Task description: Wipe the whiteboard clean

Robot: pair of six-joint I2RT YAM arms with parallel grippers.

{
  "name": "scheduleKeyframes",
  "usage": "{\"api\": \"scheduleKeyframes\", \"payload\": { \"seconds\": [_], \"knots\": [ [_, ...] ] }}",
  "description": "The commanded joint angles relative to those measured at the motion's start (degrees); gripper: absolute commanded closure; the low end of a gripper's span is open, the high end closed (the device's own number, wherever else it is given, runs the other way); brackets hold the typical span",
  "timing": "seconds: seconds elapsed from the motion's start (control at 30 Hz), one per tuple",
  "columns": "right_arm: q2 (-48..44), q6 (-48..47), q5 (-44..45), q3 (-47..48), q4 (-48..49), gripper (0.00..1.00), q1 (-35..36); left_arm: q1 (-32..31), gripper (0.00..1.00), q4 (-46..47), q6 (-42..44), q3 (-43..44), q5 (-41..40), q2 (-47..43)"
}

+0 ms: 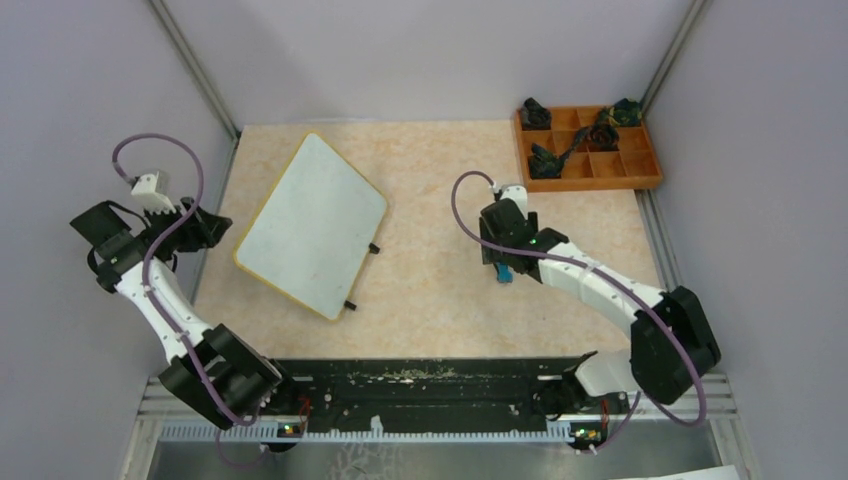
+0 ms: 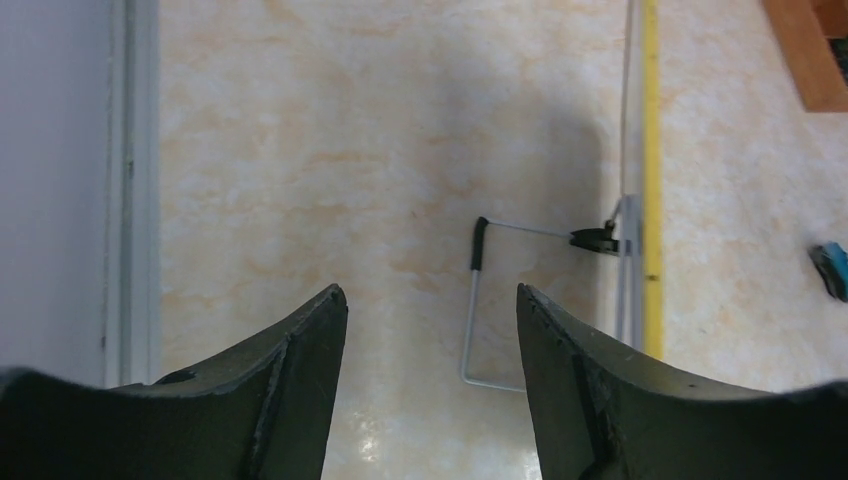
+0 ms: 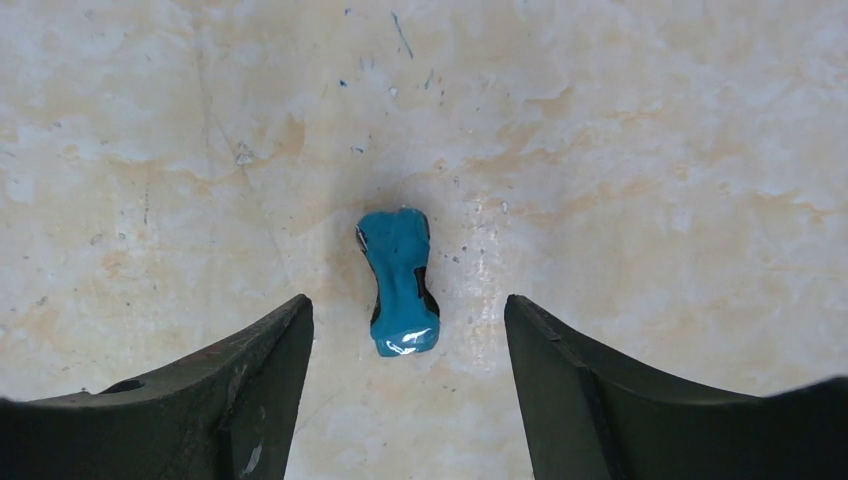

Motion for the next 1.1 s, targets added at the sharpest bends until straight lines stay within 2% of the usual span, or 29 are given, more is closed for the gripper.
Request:
{"api": "scheduleKeyframes", "payload": {
  "seconds": [0.0, 0.23, 0.33, 0.5, 0.8, 1.07],
  "knots": [
    [-7.2, -0.2, 3.7, -0.1, 0.5, 0.30, -0.5, 0.7, 0.32, 12.6, -6.1, -2.9, -7.6, 1.7],
    [-12.4, 0.6, 6.6, -1.2, 1.3, 0.29, -2.4, 0.8, 0.33, 25.1, -7.1, -14.3, -12.9, 1.8],
    [-11.8, 1.5, 8.2, -1.4, 1.4, 0.26, -2.7, 0.7, 0.33, 35.0, -12.0, -21.5, -19.4, 0.3],
    [-11.3, 2.5, 7.2, -2.8, 3.6, 0.24, -2.7, 0.7, 0.33, 46.5, -13.8, -30.7, -27.2, -2.7],
    [-18.8, 3.1, 6.3, -9.1, 9.9, 0.25, -2.7, 0.6, 0.31, 56.5, -12.1, -40.4, -29.3, -2.3],
    [-16.0, 3.2, 6.3, -9.2, 9.0, 0.27, -2.8, 0.7, 0.31, 60.0, -11.5, -41.8, -29.6, 3.4]
  ]
}}
